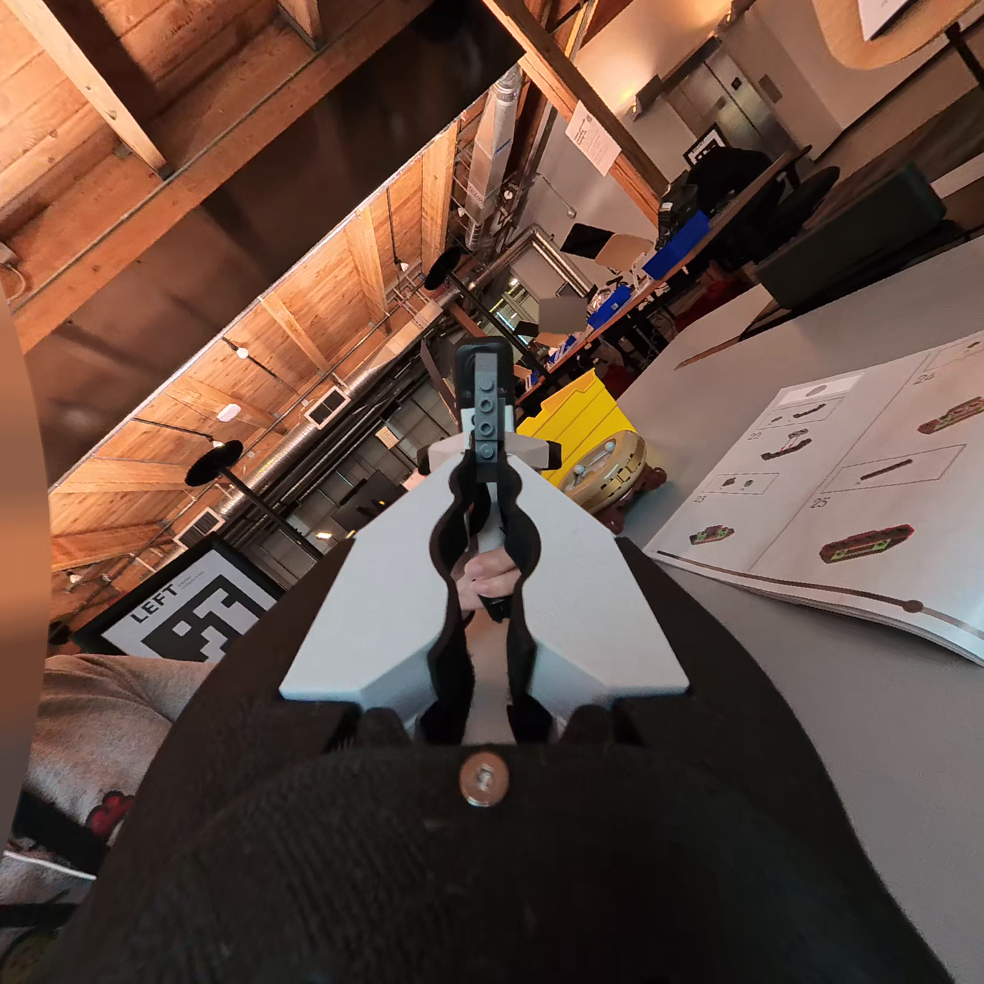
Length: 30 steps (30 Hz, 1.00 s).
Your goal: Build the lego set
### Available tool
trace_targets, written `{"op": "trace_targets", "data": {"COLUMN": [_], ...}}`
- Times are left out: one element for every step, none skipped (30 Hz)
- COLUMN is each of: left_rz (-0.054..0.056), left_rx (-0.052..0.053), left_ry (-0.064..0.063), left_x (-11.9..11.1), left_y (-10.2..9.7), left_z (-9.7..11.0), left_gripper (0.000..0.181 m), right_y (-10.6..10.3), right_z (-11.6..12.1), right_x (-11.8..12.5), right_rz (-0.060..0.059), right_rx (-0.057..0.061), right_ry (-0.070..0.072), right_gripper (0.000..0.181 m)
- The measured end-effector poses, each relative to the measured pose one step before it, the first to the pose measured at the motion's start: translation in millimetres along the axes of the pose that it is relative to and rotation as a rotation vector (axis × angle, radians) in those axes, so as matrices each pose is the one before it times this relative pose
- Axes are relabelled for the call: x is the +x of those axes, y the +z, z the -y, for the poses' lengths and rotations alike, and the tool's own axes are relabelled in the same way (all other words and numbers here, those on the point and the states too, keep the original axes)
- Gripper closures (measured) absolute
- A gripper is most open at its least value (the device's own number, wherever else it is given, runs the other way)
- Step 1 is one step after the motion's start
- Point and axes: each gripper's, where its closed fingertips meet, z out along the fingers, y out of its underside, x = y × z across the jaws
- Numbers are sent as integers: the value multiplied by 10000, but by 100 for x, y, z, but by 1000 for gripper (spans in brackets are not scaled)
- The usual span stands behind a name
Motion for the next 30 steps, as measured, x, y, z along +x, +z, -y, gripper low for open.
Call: {"op": "trace_targets", "data": {"left_rz": [-90,-40,41,40,9,-15,3,53,84,41,9,22,33,77,137,115,-23,-81,10,124,106,-41,-152,-104,-3,46,21,-50,-92,-39], "left_rx": [14,5,-28,-38,-20,-11,-29,-45,-66,-74,-64,-51,-50,-71,-104,-105,-26,36,8,-68,-53,52,123,107,53,-4,-9,49,87,56], "left_ry": [-69,-65,-20,25,34,22,18,46,67,69,40,41,66,63,72,75,14,-35,-7,77,104,-13,-105,-101,-55,-5,-3,-53,-61,-14], "left_x": [59,5,-58,-47,6,50,19,-52,-96,-28,20,20,-6,-73,-189,-166,27,118,4,-135,-92,105,197,97,-51,-100,-56,66,143,83], "left_y": [16,24,18,19,25,22,18,20,7,-7,6,-12,-10,-17,-16,-7,-8,11,18,6,10,10,0,-25,-27,-19,0,28,26,22], "left_z": [-12,-45,-74,-74,-34,-21,-38,-68,-96,-99,-56,-38,-42,-77,-129,-151,-28,55,14,-96,-65,81,173,126,27,-23,-29,52,98,64], "left_gripper": [176,176,176,176,176,176,176,176,176,176,176,176,176,176,176,176,175,176,176,176,176,176,176,176,176,176,176,176,176,176], "right_y": [-22,-42,-56,-42,-19,-28,-27,-42,-43,-33,-17,-4,9,4,10,2,-5,0,-6,-24,-4,5,51,64,40,14,-16,-10,11,-1], "right_z": [-20,-43,-57,-59,-9,-9,-23,-73,-117,-93,-61,-35,-60,-103,-186,-112,-4,90,0,-120,-44,129,164,74,-5,-93,-21,79,124,41], "right_x": [-73,17,79,35,-45,-48,-17,73,96,-11,-18,-31,4,97,225,136,-90,-141,58,176,71,-175,-238,-53,76,120,36,-112,-165,-52], "right_rz": [92,19,-68,-71,-19,4,18,-16,-38,17,8,4,-12,-86,-184,-147,6,72,-15,-101,-62,90,163,38,-76,-124,-70,32,77,13], "right_rx": [39,2,-59,-77,-47,-46,-53,-68,-83,-76,-66,-52,-71,-88,-137,-82,-9,51,17,-61,0,119,140,103,64,-44,-28,35,81,54], "right_ry": [77,14,-95,-101,-98,-45,3,22,-34,-12,6,-39,-42,-54,-128,-170,-61,11,33,-32,-49,26,116,39,-57,-121,-98,-22,17,21], "right_gripper": [175,175,175,175,175,175,175,175,175,175,175,175,175,175,174,175,175,175,175,174,175,175,174,174,174,174,174,174,174,174]}}
